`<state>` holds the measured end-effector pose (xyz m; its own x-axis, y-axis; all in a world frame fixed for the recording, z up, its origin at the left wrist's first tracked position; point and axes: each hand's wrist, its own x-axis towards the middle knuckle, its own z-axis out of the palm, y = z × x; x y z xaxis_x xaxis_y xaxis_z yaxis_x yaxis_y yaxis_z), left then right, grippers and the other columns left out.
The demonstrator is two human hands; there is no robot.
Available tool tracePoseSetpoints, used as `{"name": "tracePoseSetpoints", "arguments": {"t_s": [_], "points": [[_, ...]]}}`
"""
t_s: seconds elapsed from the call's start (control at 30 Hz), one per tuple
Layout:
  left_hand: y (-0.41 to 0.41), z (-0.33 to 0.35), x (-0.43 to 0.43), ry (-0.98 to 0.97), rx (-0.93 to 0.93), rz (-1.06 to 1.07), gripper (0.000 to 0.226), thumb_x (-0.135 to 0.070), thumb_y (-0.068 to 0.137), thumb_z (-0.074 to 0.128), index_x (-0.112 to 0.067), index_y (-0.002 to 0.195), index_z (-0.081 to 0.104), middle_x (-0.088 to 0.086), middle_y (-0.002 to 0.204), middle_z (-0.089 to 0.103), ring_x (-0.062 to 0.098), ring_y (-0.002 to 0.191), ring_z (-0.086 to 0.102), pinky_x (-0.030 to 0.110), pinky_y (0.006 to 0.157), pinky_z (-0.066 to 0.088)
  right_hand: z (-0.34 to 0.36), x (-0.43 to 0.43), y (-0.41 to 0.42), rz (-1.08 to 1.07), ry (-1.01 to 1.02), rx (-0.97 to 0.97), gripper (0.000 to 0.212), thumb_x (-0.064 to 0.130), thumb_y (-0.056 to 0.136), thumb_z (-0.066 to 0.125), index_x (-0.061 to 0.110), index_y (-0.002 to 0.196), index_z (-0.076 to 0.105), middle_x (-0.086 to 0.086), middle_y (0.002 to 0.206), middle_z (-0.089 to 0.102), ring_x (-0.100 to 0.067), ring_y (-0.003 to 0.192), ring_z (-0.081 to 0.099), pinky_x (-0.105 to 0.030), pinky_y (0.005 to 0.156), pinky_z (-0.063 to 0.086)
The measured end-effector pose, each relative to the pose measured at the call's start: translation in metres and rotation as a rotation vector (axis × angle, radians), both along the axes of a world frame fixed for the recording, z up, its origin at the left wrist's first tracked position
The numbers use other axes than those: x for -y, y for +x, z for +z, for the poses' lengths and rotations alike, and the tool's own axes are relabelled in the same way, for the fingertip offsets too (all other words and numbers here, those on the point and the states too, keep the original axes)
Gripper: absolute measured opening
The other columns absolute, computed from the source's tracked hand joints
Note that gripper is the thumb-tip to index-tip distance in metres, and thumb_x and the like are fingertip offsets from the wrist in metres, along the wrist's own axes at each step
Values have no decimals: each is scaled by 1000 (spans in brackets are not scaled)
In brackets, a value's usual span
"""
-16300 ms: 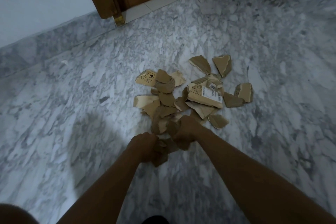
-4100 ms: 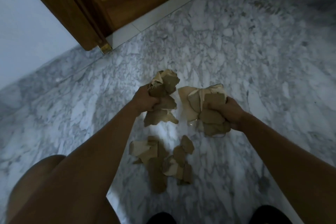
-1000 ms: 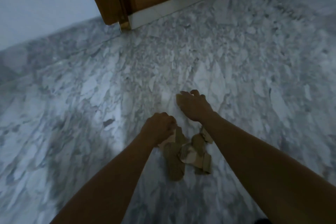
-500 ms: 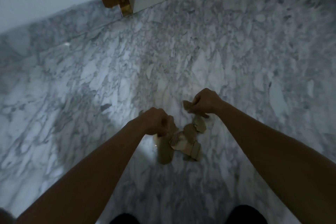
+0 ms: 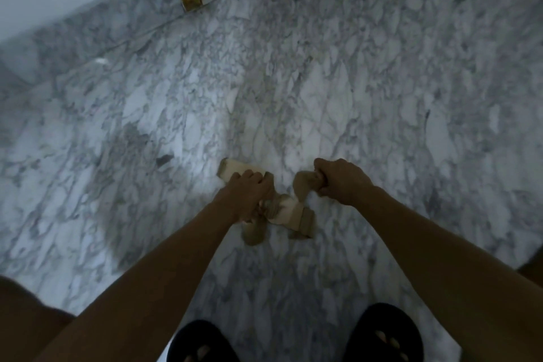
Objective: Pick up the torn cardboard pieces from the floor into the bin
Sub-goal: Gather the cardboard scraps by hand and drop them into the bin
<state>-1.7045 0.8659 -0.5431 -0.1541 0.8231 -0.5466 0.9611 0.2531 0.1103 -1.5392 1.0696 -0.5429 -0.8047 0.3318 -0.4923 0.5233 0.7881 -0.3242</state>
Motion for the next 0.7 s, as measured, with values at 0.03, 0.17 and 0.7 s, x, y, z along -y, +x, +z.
{"name": "tracePoseSetpoints", "arguments": {"t_s": [0.03, 0.17, 0.7], "points": [[-1, 1, -1, 24, 67, 56, 86, -35, 71, 79, -17, 141, 32, 8, 123, 51, 30, 113, 51, 42, 88, 44, 2, -3, 2, -38, -19, -15, 42, 33, 76, 79, 24, 87, 40, -4, 87, 57, -27, 77, 59, -36, 63, 44], [-21, 9, -3, -96, 275, 191, 55, -32, 68, 87, -15, 113, 61, 3, 110, 63, 21, 103, 62, 32, 83, 49, 9, -15, 5, -163, -238, -17, 39, 25, 77, 81, 22, 78, 42, 1, 71, 56, -15, 57, 51, -32, 55, 41], [-51, 24, -7, -112, 137, 181, 35, -47, 66, 83, -26, 83, 61, -2, 145, 29, 25, 134, 24, 42, 100, 35, 9, 9, -30, -206, -203, 138, 30, 37, 74, 77, 18, 67, 55, -1, 78, 53, -19, 75, 57, -28, 65, 47]]}}
